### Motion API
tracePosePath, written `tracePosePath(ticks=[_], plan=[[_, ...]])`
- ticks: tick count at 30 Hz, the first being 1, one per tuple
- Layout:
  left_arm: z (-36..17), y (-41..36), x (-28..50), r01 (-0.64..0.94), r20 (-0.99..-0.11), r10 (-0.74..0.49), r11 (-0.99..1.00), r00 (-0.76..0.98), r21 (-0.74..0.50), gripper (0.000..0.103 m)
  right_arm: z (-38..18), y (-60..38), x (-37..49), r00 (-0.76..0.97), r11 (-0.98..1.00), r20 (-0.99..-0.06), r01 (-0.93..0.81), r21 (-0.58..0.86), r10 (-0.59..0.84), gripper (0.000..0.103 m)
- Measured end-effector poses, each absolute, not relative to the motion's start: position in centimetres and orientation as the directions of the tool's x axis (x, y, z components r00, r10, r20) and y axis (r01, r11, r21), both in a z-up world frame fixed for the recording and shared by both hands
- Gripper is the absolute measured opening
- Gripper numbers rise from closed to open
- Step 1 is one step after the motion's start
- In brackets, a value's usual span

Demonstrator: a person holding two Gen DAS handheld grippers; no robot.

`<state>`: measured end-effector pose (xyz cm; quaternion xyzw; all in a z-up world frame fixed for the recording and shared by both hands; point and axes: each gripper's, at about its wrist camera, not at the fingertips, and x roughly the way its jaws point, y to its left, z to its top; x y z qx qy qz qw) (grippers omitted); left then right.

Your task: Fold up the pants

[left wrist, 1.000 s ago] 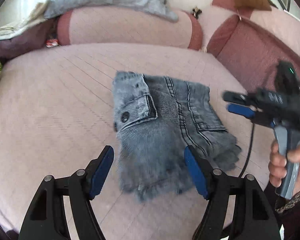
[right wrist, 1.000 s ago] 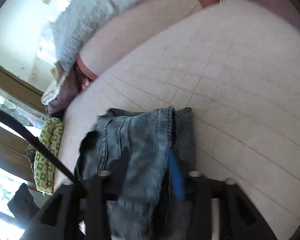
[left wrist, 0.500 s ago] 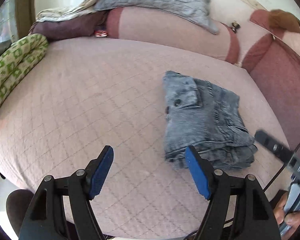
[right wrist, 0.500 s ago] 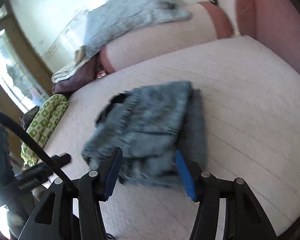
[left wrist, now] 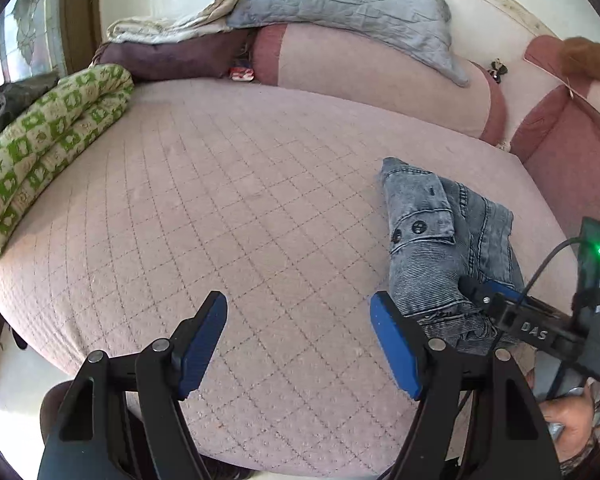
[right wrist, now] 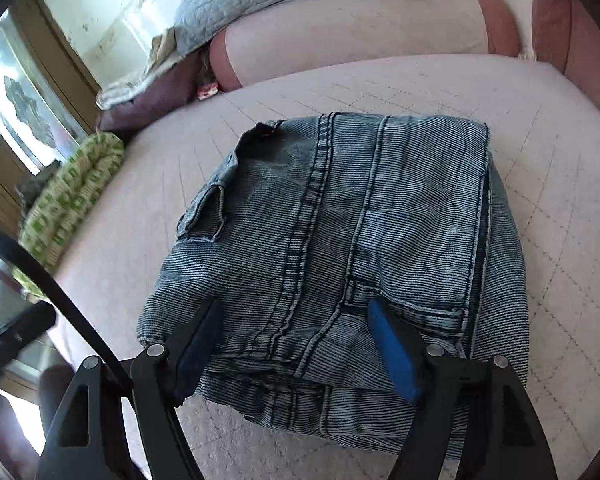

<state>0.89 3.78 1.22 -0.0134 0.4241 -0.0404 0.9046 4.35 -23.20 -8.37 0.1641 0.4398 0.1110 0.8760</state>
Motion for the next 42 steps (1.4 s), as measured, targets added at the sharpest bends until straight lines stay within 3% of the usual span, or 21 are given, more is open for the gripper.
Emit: tracePosePath(ticks=[4, 8, 27, 37, 42], plan=[[2.0, 2.3, 0.3, 0.081, -0.746, -0.077, 0.996, 0.662, -0.030, 0.073, -5.4, -25.3, 0.8, 0.668, 0.885, -0.649, -0.030, 0.464, 0.363, 0.075], [2.5, 0.7, 0.0, 0.081, -0.727, -0.032, 0.996, 0.686, 0.032, 0.076, -3.6, -26.2, -3.6, 0.749, 0.925, -0.621, 0.026, 0.379, 0.233, 0.081], [1.6, -2.3, -0.6, 0.149, -0.757, -0.030, 0.985, 0.652, 0.090, 0.077, -5.9, -25.9, -5.7, 0.692, 0.930, -0.684, 0.051, 0.365, 0.231, 0.081], [0.7, -1.3, -0.2, 0.133, -0.783, -0.038, 0.989, 0.621, 0.058, 0.077, -6.3, -25.1, -5.4, 0.673, 0.936, -0.703, 0.045, 0.349, 0.230, 0.081], [0.8, 0.3, 1.0, 0.128, -0.798, -0.107, 0.991, 0.593, -0.038, 0.077, -5.6, -25.6, -5.5, 0.687, 0.942, -0.693, 0.039, 0.335, 0.218, 0.081]])
